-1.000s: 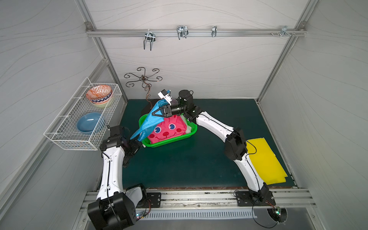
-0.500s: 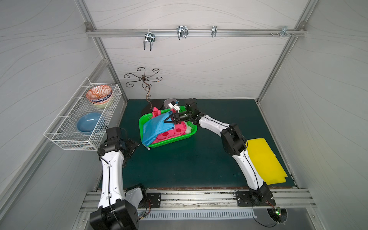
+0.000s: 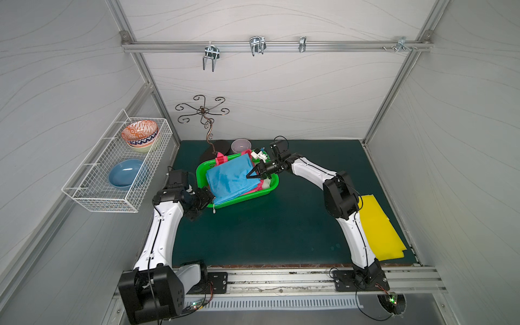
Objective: Put the folded raincoat in the basket
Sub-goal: Place the raincoat in the basket.
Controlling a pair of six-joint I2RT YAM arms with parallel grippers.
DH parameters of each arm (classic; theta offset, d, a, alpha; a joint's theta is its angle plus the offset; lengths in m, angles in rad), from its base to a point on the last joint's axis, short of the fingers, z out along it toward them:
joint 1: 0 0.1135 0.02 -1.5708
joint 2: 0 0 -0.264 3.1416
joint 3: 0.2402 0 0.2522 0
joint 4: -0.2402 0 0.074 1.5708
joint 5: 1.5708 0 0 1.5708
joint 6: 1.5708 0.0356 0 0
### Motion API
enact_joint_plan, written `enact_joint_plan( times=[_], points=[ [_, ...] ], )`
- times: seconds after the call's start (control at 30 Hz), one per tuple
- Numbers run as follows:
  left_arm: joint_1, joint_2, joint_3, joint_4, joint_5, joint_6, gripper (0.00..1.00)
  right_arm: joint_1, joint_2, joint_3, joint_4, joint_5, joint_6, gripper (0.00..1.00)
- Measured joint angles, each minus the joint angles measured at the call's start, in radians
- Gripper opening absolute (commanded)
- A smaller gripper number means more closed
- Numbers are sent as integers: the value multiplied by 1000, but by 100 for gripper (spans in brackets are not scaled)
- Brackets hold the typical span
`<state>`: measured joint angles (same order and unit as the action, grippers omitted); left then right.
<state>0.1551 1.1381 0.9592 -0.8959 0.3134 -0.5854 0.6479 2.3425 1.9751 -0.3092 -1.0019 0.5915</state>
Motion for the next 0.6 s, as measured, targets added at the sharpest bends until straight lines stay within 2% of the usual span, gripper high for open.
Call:
enact_joint_plan(
  times=[0.27,0.6],
  points=[
    [-114,5,71,58,77,24,75,-1,12,-36,-50,90,-20,0],
    [-198,132,111,101,118,56,70,0,43,-68,20,165,16,0]
  ],
)
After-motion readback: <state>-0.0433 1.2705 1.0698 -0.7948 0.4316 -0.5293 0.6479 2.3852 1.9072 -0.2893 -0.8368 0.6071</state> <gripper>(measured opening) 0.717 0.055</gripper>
